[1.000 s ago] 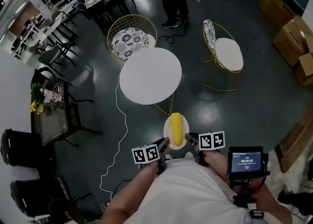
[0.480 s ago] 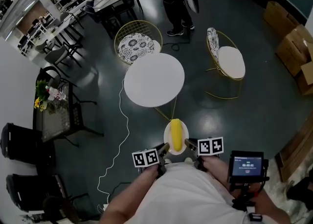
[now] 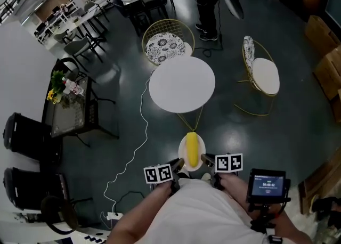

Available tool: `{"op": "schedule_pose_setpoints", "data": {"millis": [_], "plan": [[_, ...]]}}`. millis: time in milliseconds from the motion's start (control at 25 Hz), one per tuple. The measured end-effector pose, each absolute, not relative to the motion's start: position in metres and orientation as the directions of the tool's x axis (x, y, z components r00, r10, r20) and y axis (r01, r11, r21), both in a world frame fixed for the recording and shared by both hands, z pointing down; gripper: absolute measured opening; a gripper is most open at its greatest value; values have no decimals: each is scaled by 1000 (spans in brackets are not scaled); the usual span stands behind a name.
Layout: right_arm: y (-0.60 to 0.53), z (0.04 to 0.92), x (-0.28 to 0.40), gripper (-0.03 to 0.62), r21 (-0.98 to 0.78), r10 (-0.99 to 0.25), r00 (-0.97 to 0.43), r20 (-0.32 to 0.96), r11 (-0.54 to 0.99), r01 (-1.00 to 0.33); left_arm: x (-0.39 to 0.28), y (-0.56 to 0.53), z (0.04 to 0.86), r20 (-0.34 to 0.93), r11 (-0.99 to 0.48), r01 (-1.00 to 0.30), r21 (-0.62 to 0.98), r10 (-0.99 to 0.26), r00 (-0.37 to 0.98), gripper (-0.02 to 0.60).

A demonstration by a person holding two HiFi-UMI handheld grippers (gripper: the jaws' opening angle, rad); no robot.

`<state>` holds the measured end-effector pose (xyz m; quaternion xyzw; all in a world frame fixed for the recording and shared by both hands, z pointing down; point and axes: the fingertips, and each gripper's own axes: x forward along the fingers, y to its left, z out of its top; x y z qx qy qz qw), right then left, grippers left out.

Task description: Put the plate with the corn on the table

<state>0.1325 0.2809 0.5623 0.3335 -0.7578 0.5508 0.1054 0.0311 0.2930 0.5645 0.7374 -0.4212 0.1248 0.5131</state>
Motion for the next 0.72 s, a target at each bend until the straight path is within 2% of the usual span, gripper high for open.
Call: {"op": "schedule_pose_setpoints", "data": {"millis": [360,720], "plan": [[274,572,89,49,-778,-309,-793,524,205,-594,-11,295,574,636,-29,-761,648,-529,562,57],[228,566,67,49,-763,-317,-782,536,214,-610,-33,249,572,617,-32,-746,666,-539,574,57]]}}
